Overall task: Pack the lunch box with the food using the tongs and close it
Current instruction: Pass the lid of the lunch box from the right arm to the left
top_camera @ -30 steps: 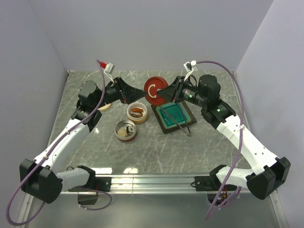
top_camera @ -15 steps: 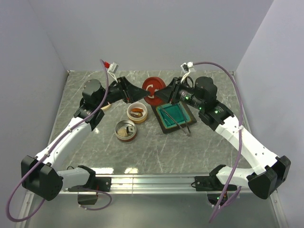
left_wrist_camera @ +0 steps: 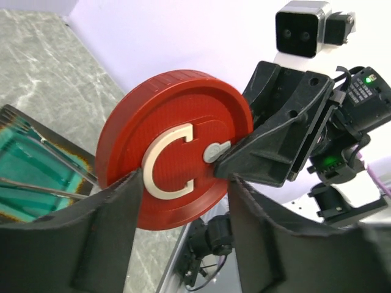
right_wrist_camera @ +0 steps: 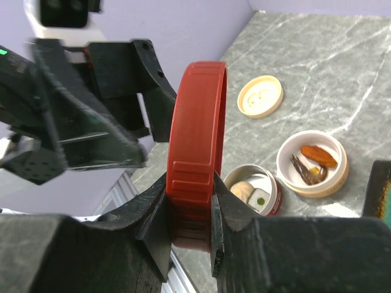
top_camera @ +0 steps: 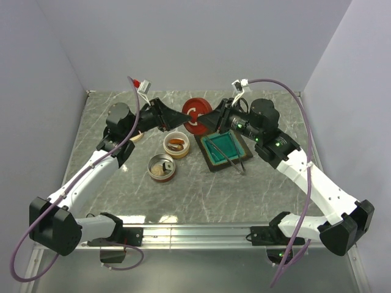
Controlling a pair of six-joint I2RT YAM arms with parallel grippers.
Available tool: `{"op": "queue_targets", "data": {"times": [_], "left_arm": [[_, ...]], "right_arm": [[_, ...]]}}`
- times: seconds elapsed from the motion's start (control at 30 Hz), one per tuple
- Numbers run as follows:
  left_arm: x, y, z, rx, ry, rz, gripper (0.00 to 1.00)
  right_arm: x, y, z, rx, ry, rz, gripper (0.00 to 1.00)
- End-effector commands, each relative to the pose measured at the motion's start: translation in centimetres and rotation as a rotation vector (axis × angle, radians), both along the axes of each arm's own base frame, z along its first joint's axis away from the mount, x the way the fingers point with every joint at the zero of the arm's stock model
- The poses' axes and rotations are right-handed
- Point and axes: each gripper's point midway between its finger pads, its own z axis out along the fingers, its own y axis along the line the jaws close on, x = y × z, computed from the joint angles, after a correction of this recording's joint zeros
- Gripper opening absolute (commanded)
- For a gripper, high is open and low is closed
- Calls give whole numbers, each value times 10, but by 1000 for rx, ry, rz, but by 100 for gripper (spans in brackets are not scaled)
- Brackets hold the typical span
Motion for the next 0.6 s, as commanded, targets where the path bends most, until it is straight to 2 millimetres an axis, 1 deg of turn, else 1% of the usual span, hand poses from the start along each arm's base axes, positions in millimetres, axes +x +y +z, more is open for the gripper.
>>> {"op": "queue_targets", "data": {"times": [0.0,0.03,0.07,0.17,0.23,0.3,0.33,0.47,0.57], "left_arm": [[-33,-8,27,-75,-102,-153,58],[-36,-8,28,-82,-104,-165,54],[-42,-7,36,-106,-126,-185,52],[-55,-5,48,-143,-158,-235,46],[-61,-4,54,-152,-183,-255,40],[-65,-3,58,-159,-196,-262,38],[-67,-3,60,-162,-204,-267,35],[-72,-2,65,-173,-219,-289,32],[-73,-3,68,-185,-227,-299,31]], "right_arm": [[-6,5,37,76,-81,42,0],[-6,5,37,75,-80,42,0],[-4,3,36,72,-76,39,0],[1,-1,25,47,-61,17,0],[3,-3,18,23,-61,2,0],[7,-6,12,-3,-64,-17,0],[8,-7,12,-11,-69,-27,0],[16,-14,8,-67,-99,-77,0],[20,-20,6,-109,-129,-116,0]]}}
